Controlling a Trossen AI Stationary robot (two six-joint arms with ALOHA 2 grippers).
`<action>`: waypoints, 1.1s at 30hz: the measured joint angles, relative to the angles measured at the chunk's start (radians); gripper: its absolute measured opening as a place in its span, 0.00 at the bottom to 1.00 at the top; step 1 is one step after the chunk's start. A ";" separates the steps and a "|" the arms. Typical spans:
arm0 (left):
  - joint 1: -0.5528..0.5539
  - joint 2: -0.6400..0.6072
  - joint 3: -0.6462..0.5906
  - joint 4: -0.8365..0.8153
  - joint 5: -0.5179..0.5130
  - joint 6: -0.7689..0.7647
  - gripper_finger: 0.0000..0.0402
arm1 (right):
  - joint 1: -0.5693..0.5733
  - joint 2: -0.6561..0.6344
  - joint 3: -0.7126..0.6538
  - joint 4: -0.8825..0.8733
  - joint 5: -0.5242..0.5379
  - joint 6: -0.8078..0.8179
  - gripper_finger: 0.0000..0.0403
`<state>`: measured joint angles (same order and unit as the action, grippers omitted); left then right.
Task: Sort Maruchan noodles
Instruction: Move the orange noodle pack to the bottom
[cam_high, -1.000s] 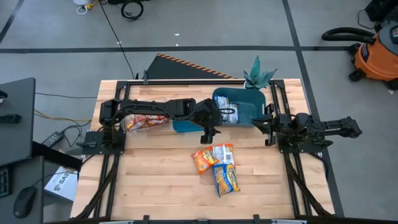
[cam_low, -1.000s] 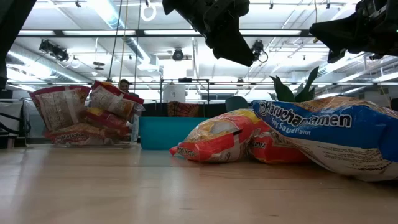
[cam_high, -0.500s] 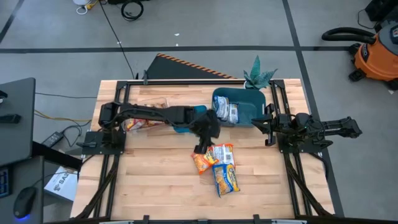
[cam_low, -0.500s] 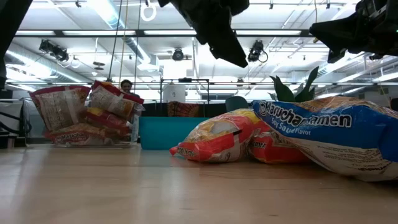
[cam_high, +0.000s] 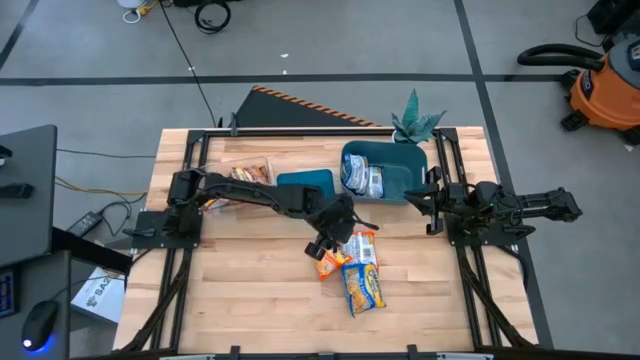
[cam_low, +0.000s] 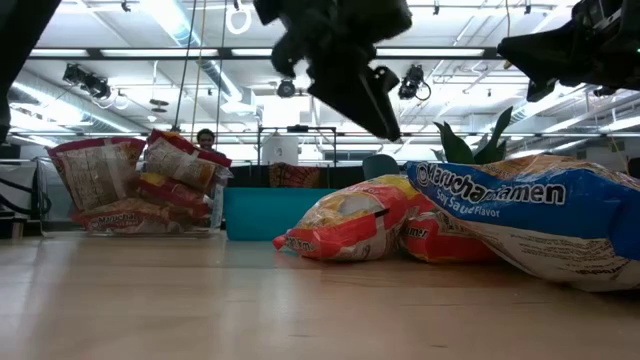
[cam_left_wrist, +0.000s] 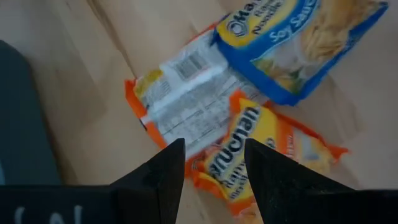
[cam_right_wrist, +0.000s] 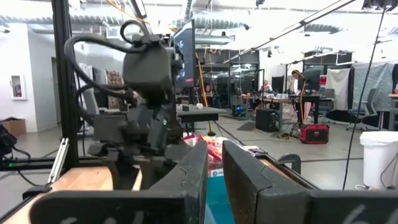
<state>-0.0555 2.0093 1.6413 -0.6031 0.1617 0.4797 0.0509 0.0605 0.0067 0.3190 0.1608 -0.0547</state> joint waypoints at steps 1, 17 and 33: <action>0.004 0.009 0.001 0.004 0.002 0.011 0.43 | 0.000 0.000 0.000 0.000 0.000 0.000 0.14; -0.021 0.017 -0.223 0.278 -0.102 -0.060 0.43 | 0.000 0.001 0.000 0.008 0.001 0.000 0.14; -0.137 0.016 -0.242 0.352 -0.239 -0.129 0.43 | 0.000 0.001 0.000 0.008 0.001 0.000 0.14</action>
<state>-0.1922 2.0254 1.3992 -0.2510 -0.0775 0.3509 0.0509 0.0616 0.0067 0.3275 0.1616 -0.0547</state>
